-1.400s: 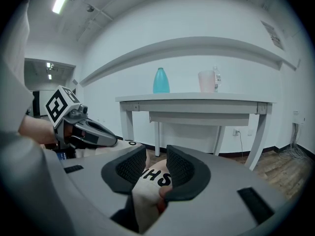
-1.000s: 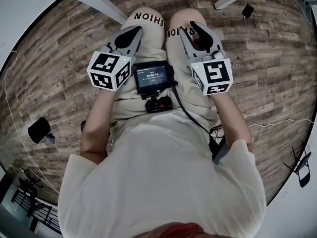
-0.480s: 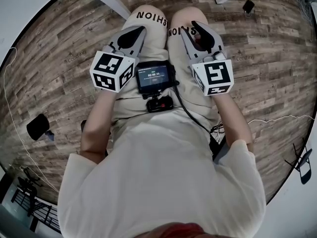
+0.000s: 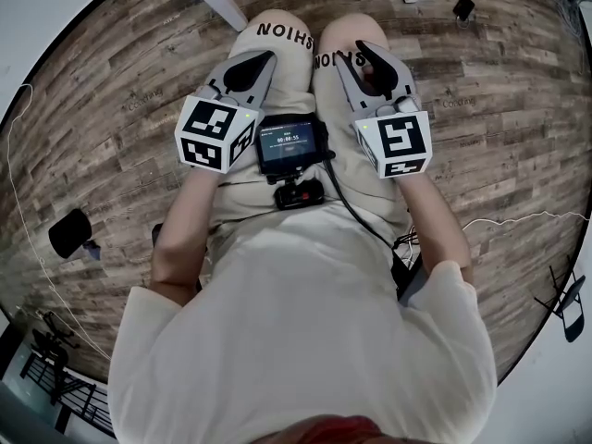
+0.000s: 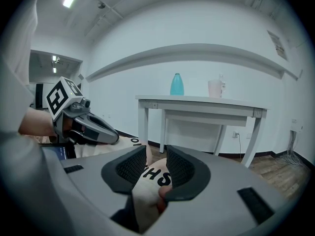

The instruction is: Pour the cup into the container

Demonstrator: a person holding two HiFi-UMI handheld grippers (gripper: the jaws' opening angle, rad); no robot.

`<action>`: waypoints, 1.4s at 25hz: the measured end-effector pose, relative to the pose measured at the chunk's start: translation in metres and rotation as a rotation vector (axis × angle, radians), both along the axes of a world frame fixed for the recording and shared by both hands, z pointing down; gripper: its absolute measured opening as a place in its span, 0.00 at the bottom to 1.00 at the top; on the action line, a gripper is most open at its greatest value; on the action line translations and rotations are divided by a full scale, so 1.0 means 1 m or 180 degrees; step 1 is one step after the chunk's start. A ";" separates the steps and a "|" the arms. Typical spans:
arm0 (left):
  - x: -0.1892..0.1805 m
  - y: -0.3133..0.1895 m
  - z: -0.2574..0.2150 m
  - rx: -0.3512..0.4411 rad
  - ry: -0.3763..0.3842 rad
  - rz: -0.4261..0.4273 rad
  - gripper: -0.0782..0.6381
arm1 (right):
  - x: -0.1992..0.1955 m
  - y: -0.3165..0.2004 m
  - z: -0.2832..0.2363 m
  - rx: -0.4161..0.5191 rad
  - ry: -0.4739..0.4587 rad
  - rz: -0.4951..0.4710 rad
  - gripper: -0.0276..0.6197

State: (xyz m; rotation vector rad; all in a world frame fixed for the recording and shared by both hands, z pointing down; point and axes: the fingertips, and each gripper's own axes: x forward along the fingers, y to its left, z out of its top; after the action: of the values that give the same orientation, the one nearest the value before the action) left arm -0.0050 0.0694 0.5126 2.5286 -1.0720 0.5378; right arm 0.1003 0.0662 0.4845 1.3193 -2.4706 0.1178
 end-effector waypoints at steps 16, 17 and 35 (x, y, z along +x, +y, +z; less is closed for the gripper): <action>0.012 0.037 0.007 -0.0016 -0.0088 0.0100 0.12 | 0.010 0.040 0.001 -0.0011 -0.0020 0.0060 0.24; 0.012 0.038 0.007 -0.0019 -0.0091 0.0101 0.12 | 0.010 0.041 0.001 -0.0014 -0.0021 0.0062 0.24; 0.008 0.071 0.010 -0.0002 -0.0176 0.0091 0.12 | 0.005 0.072 0.005 -0.0034 -0.0010 0.0020 0.24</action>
State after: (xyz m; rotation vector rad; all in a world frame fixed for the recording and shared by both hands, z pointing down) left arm 0.0028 0.1405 0.5224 2.5460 -1.0562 0.6192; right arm 0.1052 0.1379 0.4898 1.3236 -2.4652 0.1346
